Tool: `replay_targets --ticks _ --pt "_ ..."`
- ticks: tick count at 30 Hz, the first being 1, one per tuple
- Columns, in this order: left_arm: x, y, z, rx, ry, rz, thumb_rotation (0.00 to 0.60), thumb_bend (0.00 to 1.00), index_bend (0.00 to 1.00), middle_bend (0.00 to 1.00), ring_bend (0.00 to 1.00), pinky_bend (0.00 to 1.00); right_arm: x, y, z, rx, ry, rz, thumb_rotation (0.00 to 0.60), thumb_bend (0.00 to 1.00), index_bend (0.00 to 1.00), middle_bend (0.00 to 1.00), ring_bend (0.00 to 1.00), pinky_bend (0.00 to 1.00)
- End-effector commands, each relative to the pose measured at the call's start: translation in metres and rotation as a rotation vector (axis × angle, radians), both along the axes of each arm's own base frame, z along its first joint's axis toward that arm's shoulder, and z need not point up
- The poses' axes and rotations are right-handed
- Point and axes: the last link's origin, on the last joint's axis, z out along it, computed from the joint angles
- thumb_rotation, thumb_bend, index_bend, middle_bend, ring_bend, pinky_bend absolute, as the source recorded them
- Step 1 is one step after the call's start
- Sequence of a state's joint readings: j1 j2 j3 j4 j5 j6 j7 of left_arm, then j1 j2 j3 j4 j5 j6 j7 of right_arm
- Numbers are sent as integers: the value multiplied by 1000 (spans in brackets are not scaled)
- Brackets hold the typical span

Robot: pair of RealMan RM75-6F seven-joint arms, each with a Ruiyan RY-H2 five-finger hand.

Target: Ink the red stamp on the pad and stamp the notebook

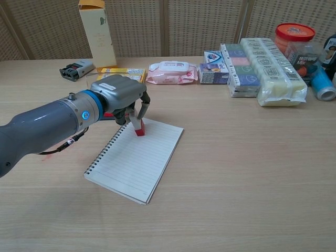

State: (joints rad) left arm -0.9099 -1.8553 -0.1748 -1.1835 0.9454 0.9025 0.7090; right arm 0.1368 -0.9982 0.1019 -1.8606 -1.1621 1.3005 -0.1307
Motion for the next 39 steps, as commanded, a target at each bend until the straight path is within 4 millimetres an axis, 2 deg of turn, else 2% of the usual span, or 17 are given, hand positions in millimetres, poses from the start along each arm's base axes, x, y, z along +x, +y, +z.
replay_targets --ticks 1,16,22,27,32,39 --pt "-1 0 -1 -2 1 4 600 409 642 1000 1000 1000 0 0 0 2 -2 0 600 68 0 0 0 0" --pt "1 1 -6 -7 2 5 600 409 643 1000 1000 1000 0 0 1 1 -3 0 600 68 0 0 0 0" --pt "6 3 -2 7 -16 -2 600 409 642 1000 1000 1000 0 0 1 1 -6 2 600 68 0 0 0 0" --pt "13 4 18 43 -56 -19 600 409 643 1000 1000 1000 1 0 1 2 -4 4 600 68 0 0 0 0" --pt "20 6 49 93 -107 -35 600 409 643 1000 1000 1000 2 1 -1 9 -1 10 600 68 0 0 0 0" --pt "13 3 83 127 -121 -37 600 409 643 1000 1000 1000 4 2 -3 11 2 15 600 68 0 0 0 0"
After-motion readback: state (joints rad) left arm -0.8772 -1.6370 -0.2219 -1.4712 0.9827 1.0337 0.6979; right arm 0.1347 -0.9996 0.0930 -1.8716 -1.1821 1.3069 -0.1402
